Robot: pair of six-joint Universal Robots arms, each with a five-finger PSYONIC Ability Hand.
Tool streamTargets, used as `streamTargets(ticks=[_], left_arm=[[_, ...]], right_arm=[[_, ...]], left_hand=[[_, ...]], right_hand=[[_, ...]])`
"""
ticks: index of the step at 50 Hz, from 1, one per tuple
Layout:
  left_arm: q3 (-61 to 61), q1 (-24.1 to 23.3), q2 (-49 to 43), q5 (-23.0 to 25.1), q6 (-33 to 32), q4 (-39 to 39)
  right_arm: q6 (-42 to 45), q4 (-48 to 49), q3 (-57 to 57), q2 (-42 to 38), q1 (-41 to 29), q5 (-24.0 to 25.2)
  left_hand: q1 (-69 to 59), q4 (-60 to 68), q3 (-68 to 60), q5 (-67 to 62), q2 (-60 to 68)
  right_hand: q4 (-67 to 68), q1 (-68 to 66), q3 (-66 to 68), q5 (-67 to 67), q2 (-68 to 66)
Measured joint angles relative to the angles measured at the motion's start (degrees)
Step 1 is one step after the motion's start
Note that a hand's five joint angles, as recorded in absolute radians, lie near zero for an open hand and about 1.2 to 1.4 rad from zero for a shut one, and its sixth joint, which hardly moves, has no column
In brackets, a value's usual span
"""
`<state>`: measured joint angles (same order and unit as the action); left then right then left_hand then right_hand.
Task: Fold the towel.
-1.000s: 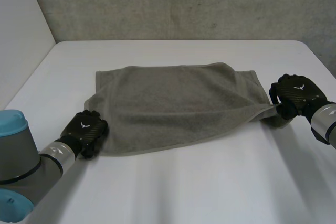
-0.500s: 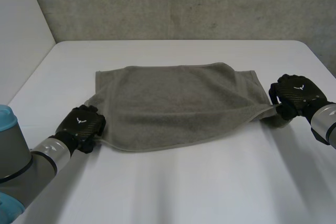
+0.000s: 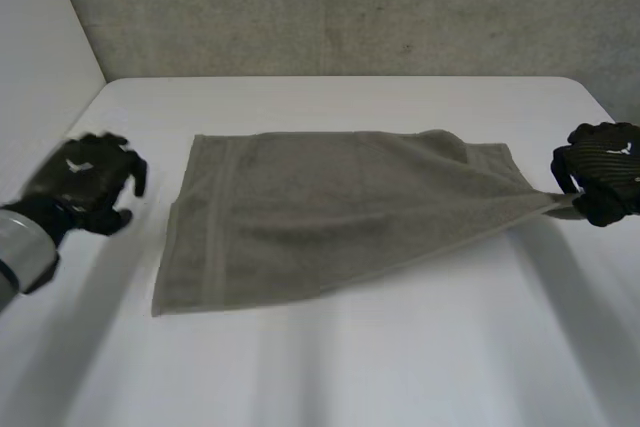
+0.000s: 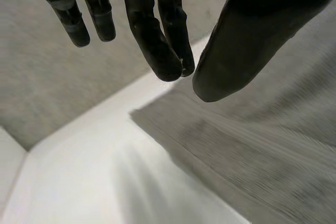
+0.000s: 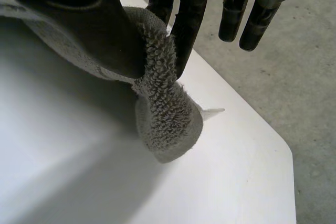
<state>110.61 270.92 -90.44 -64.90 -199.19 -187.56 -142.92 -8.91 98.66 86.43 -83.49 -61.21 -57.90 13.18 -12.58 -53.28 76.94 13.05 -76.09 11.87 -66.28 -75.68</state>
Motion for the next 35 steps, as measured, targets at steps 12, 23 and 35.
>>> streamTargets(ticks=[12,23,35], left_arm=[[-2.6,7.6,8.5,7.4,3.9,7.6],[2.0,2.3,1.4,10.8,3.7,6.8],[2.8,-7.5,-11.7,6.7,2.9,-1.7]], right_arm=[[5.7,-10.1,-1.0,8.6,3.7,5.5],[6.3,-8.5,1.3,4.5,0.5,5.5],[5.4,-3.3,3.0,0.1,-2.8,5.0]], left_hand=[[0.0,0.0,0.0,0.0,0.0],[35.3,0.0,0.0,42.9,-54.9],[28.4,0.0,0.0,32.8,-46.8]], right_hand=[[0.0,0.0,0.0,0.0,0.0],[0.0,0.0,0.0,0.0,0.0],[0.0,0.0,0.0,0.0,0.0]])
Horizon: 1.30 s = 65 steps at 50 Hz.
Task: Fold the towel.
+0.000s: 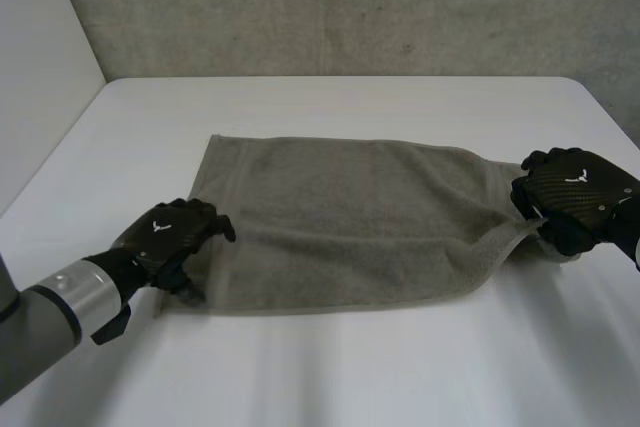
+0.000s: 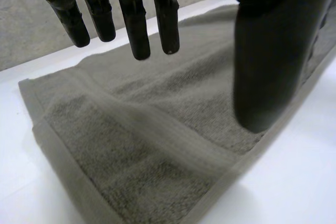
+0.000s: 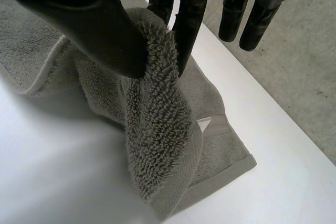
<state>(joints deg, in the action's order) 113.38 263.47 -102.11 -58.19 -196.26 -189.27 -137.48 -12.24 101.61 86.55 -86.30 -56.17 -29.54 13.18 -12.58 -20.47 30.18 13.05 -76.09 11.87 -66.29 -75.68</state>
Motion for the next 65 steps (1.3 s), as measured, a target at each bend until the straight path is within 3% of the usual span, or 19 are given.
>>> streamTargets(ticks=[5,18,33,44,59,61,63,65], left_arm=[[-0.1,-1.5,-2.7,-4.4,-0.6,-3.0],[0.2,-3.1,-6.8,-7.2,-6.1,-4.1],[0.0,-3.3,-8.0,-8.1,-6.7,-4.6],[-0.3,-4.2,-9.7,-11.4,-7.5,-6.4],[0.2,-4.7,-9.3,-11.4,-7.9,-6.4],[0.4,-4.6,-8.7,-11.3,-7.9,-6.2],[0.7,-4.5,-7.8,-11.2,-7.8,-6.1],[1.0,-4.4,-7.1,-11.1,-7.8,-6.0]], right_arm=[[-0.1,0.9,0.4,-0.2,0.0,0.0],[0.0,1.8,1.3,-0.7,0.4,0.0],[0.0,2.0,1.4,-0.9,0.7,0.0],[0.0,2.0,1.8,-0.9,0.6,0.0],[0.0,1.9,1.8,-0.9,0.6,0.0],[0.0,1.8,1.8,-0.9,0.7,0.0],[0.0,1.8,1.8,-0.9,0.7,0.0],[0.0,1.8,1.8,-0.9,0.7,0.0]], left_hand=[[-14.4,0.0,0.0,-13.3,13.9],[-14.6,0.0,0.0,-13.6,14.0],[-15.4,0.0,0.0,-14.3,14.9],[-45.6,0.0,0.0,-45.4,45.0],[-44.9,0.0,0.0,-44.3,44.2],[-34.5,0.0,0.0,-33.0,33.4],[-16.2,0.0,0.0,-16.0,15.2],[-9.0,0.0,0.0,-8.3,8.3]], right_hand=[[0.0,0.0,0.0,0.0,0.0],[0.0,0.0,0.0,0.0,0.0],[0.0,0.0,0.0,0.0,0.0],[0.0,0.0,0.0,0.0,0.0],[0.0,0.0,0.0,0.0,0.0],[0.0,0.0,0.0,0.0,0.0],[0.0,0.0,0.0,0.0,0.0],[0.0,0.0,0.0,0.0,0.0]])
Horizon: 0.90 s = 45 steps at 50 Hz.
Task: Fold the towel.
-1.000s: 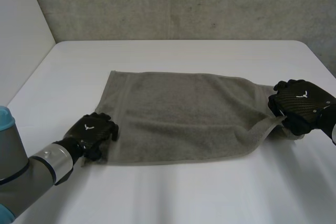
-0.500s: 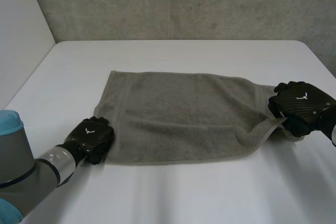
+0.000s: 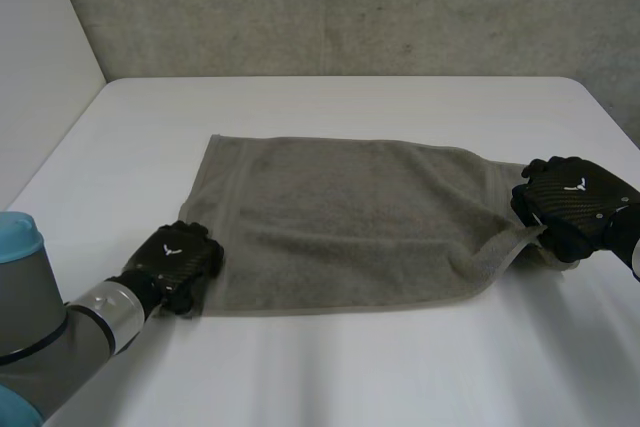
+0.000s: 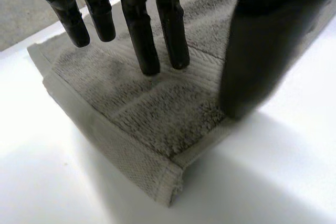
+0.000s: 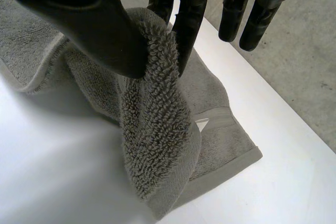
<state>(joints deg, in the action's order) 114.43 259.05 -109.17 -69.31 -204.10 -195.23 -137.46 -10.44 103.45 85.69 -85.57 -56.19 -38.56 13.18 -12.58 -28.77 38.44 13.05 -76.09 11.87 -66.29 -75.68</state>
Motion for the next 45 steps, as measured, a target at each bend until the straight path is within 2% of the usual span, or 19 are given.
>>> streamTargets(ticks=[2,14,23,32,41,42,45], left_arm=[[0.7,0.2,1.2,0.1,0.0,0.1],[4.1,2.8,5.6,0.0,-0.6,-0.2],[4.0,4.8,4.6,-0.6,-3.1,-0.5],[3.2,4.8,2.7,-1.9,-3.8,-1.4],[2.6,4.8,0.6,-2.1,-3.7,-2.4],[2.5,4.7,0.4,-2.1,-3.7,-2.4],[2.4,4.7,0.1,-2.1,-3.7,-2.4]], right_arm=[[0.0,0.0,0.0,0.0,0.1,0.0],[0.0,0.0,0.0,0.0,0.3,0.0],[0.0,0.0,0.1,0.0,0.3,0.0],[0.0,0.1,0.2,0.0,0.2,0.0],[0.2,0.1,0.4,0.0,0.1,0.1],[0.2,0.2,0.4,0.0,0.1,0.1],[0.2,0.2,0.4,0.0,0.1,0.1]], left_hand=[[1.8,0.0,0.0,3.2,-1.8],[1.8,0.0,0.0,3.5,-1.8],[1.2,0.0,0.0,1.1,-1.2],[-8.2,0.0,0.0,-7.3,8.4],[-8.6,0.0,0.0,-7.7,9.0],[-9.8,0.0,0.0,-8.9,10.0],[-27.3,0.0,0.0,-26.4,28.6]], right_hand=[[0.0,0.0,0.0,0.0,0.0],[0.0,0.0,0.0,0.0,0.0],[0.0,0.0,0.0,0.0,0.0],[0.0,0.0,0.0,0.0,0.0],[0.0,0.0,0.0,0.0,0.0],[0.0,0.0,0.0,0.0,0.0],[0.0,0.0,0.0,0.0,0.0]])
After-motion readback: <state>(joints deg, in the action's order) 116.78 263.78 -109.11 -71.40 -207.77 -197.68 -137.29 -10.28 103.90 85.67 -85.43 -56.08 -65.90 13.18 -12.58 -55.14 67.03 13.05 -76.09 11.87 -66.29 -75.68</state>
